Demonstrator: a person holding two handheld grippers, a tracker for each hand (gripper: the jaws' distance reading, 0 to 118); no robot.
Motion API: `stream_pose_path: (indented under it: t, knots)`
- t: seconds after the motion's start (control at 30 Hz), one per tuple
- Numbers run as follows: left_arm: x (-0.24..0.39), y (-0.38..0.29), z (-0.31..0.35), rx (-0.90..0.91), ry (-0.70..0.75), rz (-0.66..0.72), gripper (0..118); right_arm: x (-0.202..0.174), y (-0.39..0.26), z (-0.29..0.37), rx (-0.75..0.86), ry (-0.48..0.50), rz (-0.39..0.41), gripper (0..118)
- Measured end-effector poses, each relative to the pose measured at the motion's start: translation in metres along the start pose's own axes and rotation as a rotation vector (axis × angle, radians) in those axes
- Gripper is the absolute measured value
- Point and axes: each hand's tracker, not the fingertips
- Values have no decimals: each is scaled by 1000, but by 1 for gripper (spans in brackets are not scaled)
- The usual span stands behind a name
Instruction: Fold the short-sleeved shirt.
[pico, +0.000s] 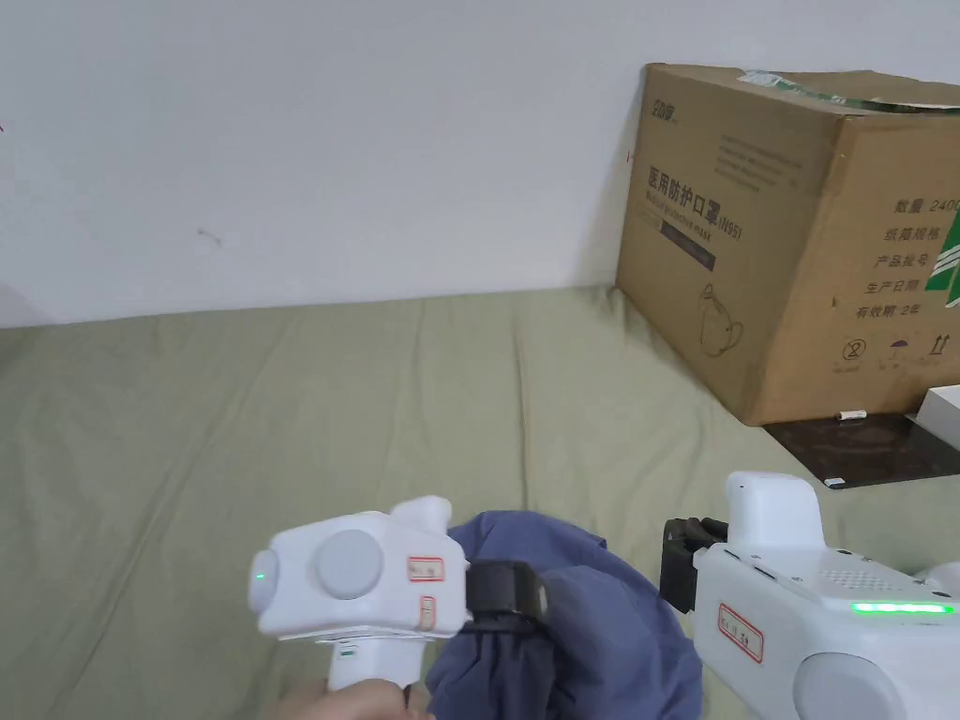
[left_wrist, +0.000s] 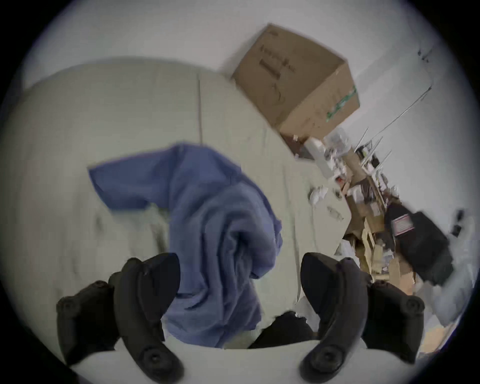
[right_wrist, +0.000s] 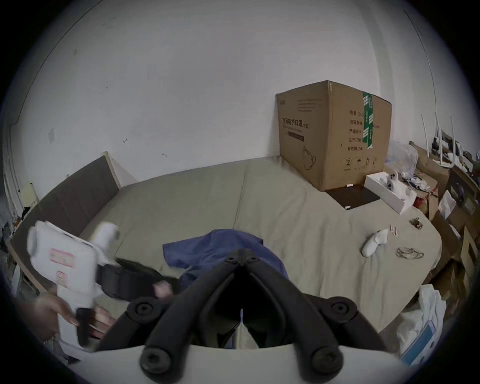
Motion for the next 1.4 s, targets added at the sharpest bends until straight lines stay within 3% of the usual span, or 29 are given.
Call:
stream_pose_path:
  t: [0.17,0.23,0.37,0.43,0.67,0.87,0.9,0.93,0.97,1.0,1.03,1.23,1.27,1.33,1.37,1.4]
  knots:
    - [-5,-1,113,367,94,-43,100,-5,8,12,36,12,0,0]
    - [-11,-16,154,467,158,-66,92,-10,9,18,57,16,12,0]
    - [-21,-54,203,577,373,-99,5,-20,8,30,104,22,32,0]
    - [-29,-71,214,590,483,-78,1,-25,6,35,152,16,38,0]
    - [-34,-95,221,603,462,-59,0,-34,5,42,216,0,35,0]
    - [-34,-87,134,197,234,105,0,-30,3,38,176,6,52,0]
    - [-35,-92,113,136,212,132,1,-28,2,38,166,7,52,0]
    - [-35,-97,94,92,184,144,15,-26,1,37,157,7,56,0]
    - [-36,-103,76,52,184,155,64,-23,0,35,147,5,63,0]
    - [-36,-107,58,-14,178,151,106,-21,-1,34,137,1,69,0]
    - [-36,-113,40,-63,160,142,118,-19,-2,33,131,-6,75,0]
    - [-14,-141,-39,-243,219,-70,115,0,-9,14,64,-34,35,0]
    - [-13,-145,-47,-273,231,-78,103,3,-9,10,53,-38,30,0]
    - [-10,-149,-55,-291,203,-68,42,8,-10,-3,35,-45,27,0]
    - [-6,-151,-55,-282,276,-109,19,11,-10,-10,27,-47,28,0]
    - [-6,-153,-48,-219,343,-152,12,15,-9,-21,11,-45,29,0]
